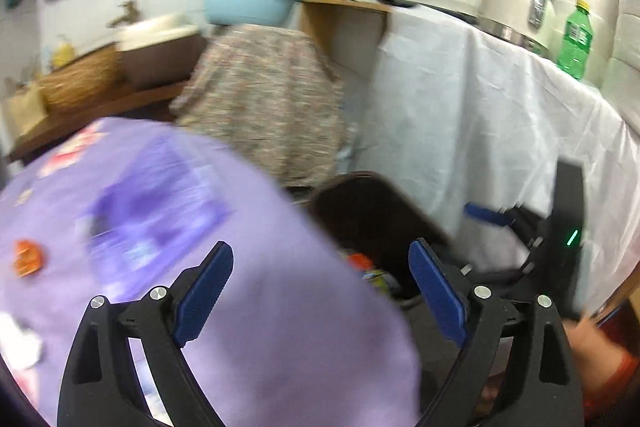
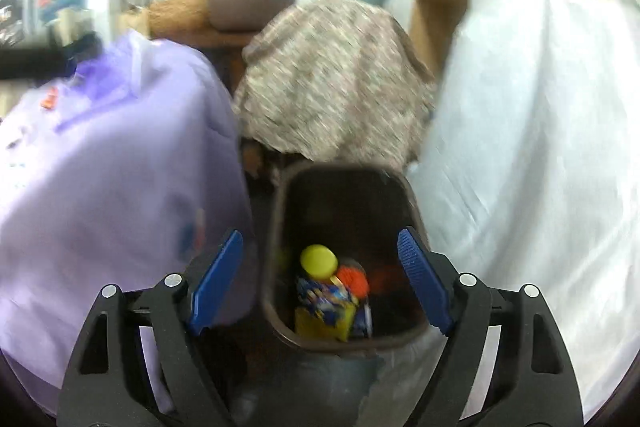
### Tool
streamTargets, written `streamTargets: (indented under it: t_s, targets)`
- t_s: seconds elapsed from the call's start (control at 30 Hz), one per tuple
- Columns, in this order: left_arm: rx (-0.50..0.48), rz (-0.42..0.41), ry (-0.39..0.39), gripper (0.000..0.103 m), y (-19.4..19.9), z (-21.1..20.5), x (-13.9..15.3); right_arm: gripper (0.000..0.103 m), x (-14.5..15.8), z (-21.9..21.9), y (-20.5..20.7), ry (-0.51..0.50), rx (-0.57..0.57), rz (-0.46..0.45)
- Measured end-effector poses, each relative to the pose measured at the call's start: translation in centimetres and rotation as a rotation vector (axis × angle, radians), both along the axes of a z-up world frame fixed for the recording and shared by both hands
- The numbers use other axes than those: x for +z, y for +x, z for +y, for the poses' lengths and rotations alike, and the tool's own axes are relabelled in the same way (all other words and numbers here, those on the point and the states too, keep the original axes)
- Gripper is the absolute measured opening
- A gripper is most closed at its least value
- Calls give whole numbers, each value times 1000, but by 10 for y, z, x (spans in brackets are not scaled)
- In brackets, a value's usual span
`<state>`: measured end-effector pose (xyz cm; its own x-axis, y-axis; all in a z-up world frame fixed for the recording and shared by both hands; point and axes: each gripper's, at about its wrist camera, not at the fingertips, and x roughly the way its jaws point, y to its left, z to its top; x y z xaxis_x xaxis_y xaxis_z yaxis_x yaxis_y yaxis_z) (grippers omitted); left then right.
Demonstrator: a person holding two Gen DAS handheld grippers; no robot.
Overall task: Collect trash
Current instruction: 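Grasp the purple wrapper with the right tool while the left tool grasps the white tissue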
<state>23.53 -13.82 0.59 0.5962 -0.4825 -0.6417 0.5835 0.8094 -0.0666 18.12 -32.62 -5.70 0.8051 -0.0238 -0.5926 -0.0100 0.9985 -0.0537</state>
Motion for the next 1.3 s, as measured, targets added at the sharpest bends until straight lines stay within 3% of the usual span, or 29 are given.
streamTargets:
  t_s: [0.23, 0.43, 0.57, 0.77, 0.93, 1.0, 1.07, 1.1, 1.3]
  targets:
    - [222, -18, 24, 90, -14, 111, -2, 80, 25, 59, 30, 161, 260, 14]
    - [416, 5, 68, 91, -20, 191, -14, 80, 33, 114, 72, 226, 411, 67]
    - [494, 8, 84, 91, -24, 231, -20, 80, 38, 135, 113, 204, 429, 92]
    - [526, 23, 101, 91, -25, 254, -30, 80, 41, 142, 178, 231, 427, 147]
    - [547, 48, 60, 91, -19, 273, -29, 80, 25, 151, 214, 250, 434, 249]
    - [561, 62, 40, 91, -13, 282, -28, 62, 19, 155, 217, 274, 458, 273]
    - [573, 70, 24, 91, -8, 287, -30, 30, 20, 161, 211, 251, 463, 273]
    - [580, 72, 19, 91, -4, 290, -30, 20, 20, 164, 209, 250, 472, 277]
    - [611, 80, 10, 91, 14, 292, -33, 14, 39, 174, 166, 204, 502, 190]
